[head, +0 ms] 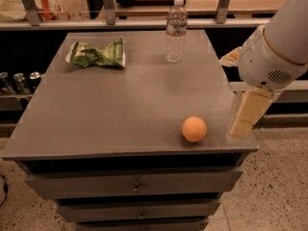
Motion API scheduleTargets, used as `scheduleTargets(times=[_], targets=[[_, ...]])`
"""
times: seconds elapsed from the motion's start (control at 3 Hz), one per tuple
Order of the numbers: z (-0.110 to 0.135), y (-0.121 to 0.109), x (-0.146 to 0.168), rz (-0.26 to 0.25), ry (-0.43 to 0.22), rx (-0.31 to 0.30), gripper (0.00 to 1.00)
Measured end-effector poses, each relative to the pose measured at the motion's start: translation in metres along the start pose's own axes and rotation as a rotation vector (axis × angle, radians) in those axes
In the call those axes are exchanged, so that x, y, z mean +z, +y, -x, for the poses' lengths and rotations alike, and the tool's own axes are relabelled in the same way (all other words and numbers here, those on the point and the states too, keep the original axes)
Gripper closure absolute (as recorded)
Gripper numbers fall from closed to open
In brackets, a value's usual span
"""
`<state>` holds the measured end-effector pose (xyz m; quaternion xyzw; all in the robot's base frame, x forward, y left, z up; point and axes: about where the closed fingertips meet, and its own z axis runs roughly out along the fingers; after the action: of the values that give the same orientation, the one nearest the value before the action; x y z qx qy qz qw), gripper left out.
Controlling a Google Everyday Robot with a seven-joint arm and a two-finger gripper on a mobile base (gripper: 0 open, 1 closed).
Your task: Move orange near green jalapeno chip bag
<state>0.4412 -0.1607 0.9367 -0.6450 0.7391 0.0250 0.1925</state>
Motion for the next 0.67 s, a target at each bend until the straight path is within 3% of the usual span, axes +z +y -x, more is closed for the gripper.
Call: scheduleTargets(times=[0.67], targets=[[0.022,0.007,0.049,0.066,-0.203,-0.028,0.00]])
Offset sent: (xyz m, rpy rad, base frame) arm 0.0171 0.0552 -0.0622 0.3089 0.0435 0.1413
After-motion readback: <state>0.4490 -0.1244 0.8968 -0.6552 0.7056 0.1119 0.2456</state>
